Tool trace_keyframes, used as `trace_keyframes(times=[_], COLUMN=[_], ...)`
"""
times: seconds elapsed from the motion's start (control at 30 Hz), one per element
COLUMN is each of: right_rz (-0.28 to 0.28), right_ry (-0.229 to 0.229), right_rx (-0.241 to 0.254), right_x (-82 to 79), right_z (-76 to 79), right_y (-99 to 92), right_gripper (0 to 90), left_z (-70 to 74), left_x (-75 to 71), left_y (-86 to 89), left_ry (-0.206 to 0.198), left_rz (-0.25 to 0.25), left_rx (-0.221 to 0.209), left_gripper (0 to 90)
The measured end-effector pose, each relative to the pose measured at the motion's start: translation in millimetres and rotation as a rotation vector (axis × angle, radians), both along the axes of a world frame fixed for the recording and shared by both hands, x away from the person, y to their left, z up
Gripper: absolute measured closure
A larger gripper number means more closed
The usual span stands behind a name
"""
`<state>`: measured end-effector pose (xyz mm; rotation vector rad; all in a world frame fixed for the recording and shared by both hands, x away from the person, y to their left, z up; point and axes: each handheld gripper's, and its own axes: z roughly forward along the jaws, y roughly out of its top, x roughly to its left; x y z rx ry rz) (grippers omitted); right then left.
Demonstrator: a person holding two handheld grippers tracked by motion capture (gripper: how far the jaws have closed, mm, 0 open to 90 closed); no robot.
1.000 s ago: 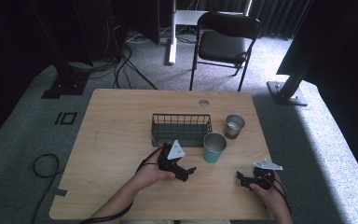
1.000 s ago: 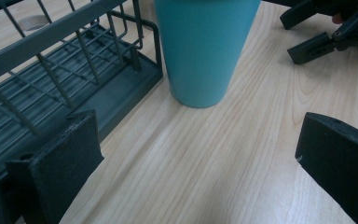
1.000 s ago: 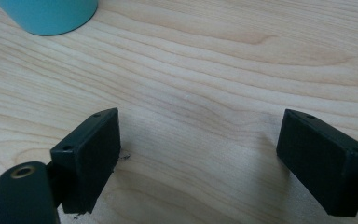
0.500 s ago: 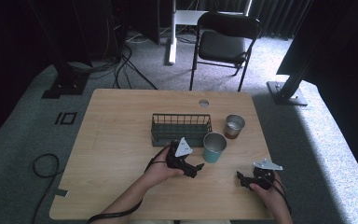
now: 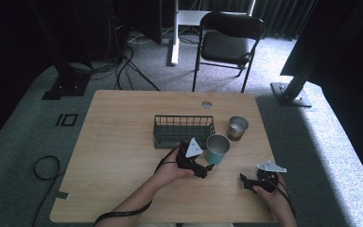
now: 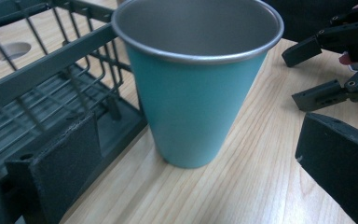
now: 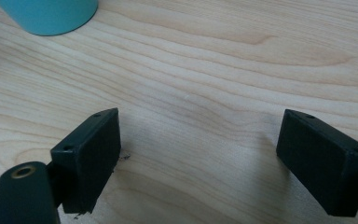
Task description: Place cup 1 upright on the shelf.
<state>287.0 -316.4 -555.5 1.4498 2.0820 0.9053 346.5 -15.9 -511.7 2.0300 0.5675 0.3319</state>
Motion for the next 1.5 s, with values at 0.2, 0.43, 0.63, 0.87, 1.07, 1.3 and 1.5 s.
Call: trace_keyframes(times=[0.2, 0.43, 0.63, 0.87, 1.07, 1.3, 1.5], right_rz=[0.001, 0.001, 0.005, 0.007, 0.008, 0.01, 0.01], right_ry=[0.0, 0.0, -0.001, -0.002, -0.002, -0.002, -0.002], right_rx=[0.0, 0.001, 0.001, 0.0, 0.001, 0.001, 0.001], right_x=[0.0, 0.0, -0.2, -0.2, -0.2, -0.3, -0.3], right_z=[0.0, 0.0, 0.0, 0.0, 0.0, 0.1, 0.1], right_y=[0.0, 0.1, 0.3, 0.2, 0.2, 0.3, 0.3], right_gripper=[13.5, 13.6, 13.8, 13.9, 13.9, 14.3, 14.3], left_z=[-2.0, -4.3, -6.1, -9.0, -8.6, -7.7, -7.2], left_x=[2.6, 8.5, 13.9, 17.2, 17.2, 20.2, 19.6], left_y=[-12.3, -24.5, -35.3, -51.6, -57.2, -56.6, -53.2], left_ry=[-0.036, -0.035, -0.049, -0.034, -0.043, -0.051, -0.066], left_rz=[0.008, 0.036, 0.073, 0.099, 0.129, 0.168, 0.157], left_rx=[-0.008, 0.001, -0.012, -0.035, -0.047, -0.058, -0.054], left_gripper=[0.7, 0.7, 0.7, 0.7, 1.1, 9.0, 14.3])
